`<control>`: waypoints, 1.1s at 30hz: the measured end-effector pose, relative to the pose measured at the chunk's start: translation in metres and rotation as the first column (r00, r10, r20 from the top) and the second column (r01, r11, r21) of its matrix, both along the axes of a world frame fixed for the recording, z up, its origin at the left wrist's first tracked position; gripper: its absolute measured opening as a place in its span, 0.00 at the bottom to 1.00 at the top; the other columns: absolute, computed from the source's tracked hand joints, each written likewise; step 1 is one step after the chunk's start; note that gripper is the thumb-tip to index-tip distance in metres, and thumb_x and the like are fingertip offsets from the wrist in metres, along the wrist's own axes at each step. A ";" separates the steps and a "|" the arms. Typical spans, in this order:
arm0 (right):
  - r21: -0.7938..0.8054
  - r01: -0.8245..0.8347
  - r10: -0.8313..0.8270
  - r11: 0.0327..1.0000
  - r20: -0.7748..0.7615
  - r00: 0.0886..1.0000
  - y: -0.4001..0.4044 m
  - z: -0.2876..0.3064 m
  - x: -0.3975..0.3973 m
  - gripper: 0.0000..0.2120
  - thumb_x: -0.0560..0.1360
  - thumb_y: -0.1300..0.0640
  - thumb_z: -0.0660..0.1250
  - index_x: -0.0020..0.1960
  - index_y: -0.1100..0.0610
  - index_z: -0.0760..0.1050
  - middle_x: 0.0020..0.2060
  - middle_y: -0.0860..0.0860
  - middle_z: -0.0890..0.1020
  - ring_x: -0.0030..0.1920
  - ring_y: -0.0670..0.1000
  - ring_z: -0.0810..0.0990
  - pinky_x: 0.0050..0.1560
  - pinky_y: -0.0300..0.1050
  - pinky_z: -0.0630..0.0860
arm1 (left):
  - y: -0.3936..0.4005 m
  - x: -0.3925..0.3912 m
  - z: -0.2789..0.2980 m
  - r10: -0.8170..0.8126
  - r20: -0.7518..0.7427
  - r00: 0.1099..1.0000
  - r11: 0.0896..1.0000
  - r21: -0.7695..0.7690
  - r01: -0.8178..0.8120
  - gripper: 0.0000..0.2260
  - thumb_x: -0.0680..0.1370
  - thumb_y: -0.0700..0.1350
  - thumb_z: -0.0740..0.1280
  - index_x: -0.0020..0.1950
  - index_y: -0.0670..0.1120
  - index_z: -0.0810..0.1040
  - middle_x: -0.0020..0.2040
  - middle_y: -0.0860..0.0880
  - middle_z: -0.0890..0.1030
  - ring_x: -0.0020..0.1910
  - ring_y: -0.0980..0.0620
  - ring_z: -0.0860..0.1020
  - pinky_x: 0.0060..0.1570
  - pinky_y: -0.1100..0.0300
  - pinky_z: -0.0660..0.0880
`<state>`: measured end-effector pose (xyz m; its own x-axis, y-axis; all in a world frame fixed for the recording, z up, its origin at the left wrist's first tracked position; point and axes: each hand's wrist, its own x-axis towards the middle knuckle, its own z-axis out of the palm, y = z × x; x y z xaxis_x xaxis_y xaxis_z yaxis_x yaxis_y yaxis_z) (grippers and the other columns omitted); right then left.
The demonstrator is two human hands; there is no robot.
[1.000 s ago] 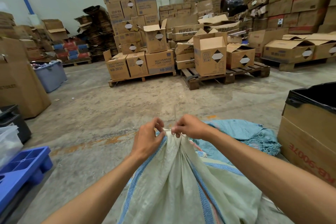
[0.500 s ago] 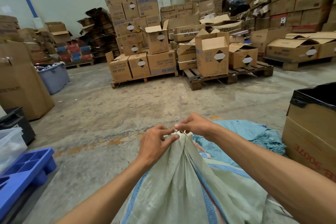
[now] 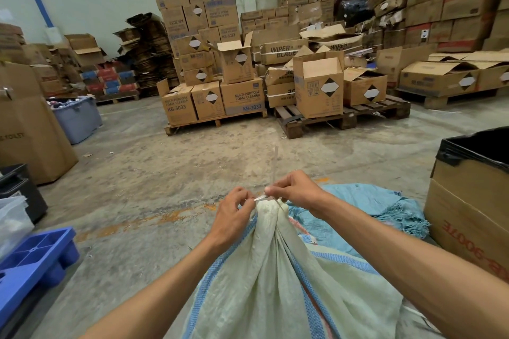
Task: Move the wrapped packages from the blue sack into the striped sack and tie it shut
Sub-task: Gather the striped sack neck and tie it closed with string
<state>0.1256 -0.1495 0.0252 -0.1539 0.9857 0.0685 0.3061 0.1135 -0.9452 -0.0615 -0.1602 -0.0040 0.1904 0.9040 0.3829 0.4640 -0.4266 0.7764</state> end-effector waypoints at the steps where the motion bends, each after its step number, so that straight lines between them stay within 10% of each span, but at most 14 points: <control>1: 0.006 -0.003 0.003 1.000 0.002 1.000 -0.001 0.000 0.000 0.08 0.73 0.53 0.75 0.44 0.58 0.86 0.38 0.55 0.86 0.38 0.48 0.76 0.42 0.42 0.74 | 0.000 -0.001 0.004 -0.021 -0.020 1.000 1.000 -0.018 0.021 0.10 0.73 0.48 0.59 0.35 0.46 0.73 0.38 0.50 0.74 0.35 0.59 0.69 0.38 0.62 0.66; 14: -0.065 0.155 -0.132 0.986 0.269 0.954 -0.006 -0.020 0.022 0.07 0.69 0.56 0.76 0.36 0.60 0.85 0.30 0.52 0.84 0.31 0.48 0.79 0.42 0.50 0.80 | 0.002 -0.054 0.011 -0.286 -0.314 0.905 0.947 -0.234 0.219 0.10 0.77 0.43 0.59 0.36 0.44 0.72 0.33 0.54 0.73 0.34 0.57 0.69 0.37 0.60 0.65; 19: -0.056 0.189 -0.154 0.980 0.381 0.912 -0.012 -0.033 0.031 0.09 0.69 0.57 0.76 0.34 0.62 0.84 0.32 0.55 0.85 0.29 0.49 0.78 0.35 0.45 0.78 | 0.001 -0.053 0.001 -0.154 0.161 0.975 0.896 -0.394 0.206 0.14 0.80 0.35 0.56 0.41 0.41 0.79 0.43 0.49 0.83 0.42 0.53 0.78 0.43 0.58 0.73; 22: -0.012 0.236 -0.200 0.972 0.489 0.849 -0.010 -0.037 0.036 0.10 0.68 0.56 0.75 0.33 0.62 0.83 0.25 0.53 0.80 0.26 0.49 0.76 0.32 0.46 0.76 | 0.001 -0.044 -0.002 -0.049 0.564 0.824 0.833 -0.432 0.345 0.13 0.78 0.34 0.53 0.38 0.42 0.73 0.50 0.42 0.84 0.50 0.47 0.82 0.47 0.56 0.78; 25: 0.029 0.319 -0.275 0.947 0.584 0.764 -0.011 -0.040 0.035 0.11 0.68 0.54 0.74 0.31 0.58 0.80 0.23 0.49 0.74 0.26 0.49 0.73 0.31 0.42 0.70 | -0.001 -0.032 -0.003 0.041 0.758 0.651 0.811 -0.406 0.422 0.10 0.78 0.35 0.52 0.38 0.43 0.68 0.34 0.45 0.75 0.41 0.46 0.82 0.49 0.53 0.81; 29: 0.088 0.362 -0.332 0.928 0.639 0.694 -0.015 -0.041 0.033 0.16 0.69 0.53 0.73 0.26 0.55 0.72 0.22 0.48 0.73 0.25 0.49 0.72 0.29 0.39 0.67 | 0.009 -0.029 0.000 0.039 0.508 0.860 0.889 -0.411 0.202 0.13 0.80 0.36 0.52 0.37 0.44 0.65 0.28 0.50 0.65 0.28 0.50 0.70 0.45 0.50 0.80; 33: -0.101 0.317 -0.226 0.943 0.504 0.834 -0.017 -0.049 0.027 0.12 0.69 0.54 0.74 0.31 0.58 0.79 0.29 0.54 0.82 0.27 0.50 0.79 0.30 0.40 0.71 | 0.001 -0.030 0.011 -0.182 -0.162 0.970 0.974 -0.166 0.155 0.12 0.83 0.41 0.56 0.39 0.46 0.67 0.35 0.50 0.69 0.34 0.52 0.69 0.40 0.53 0.77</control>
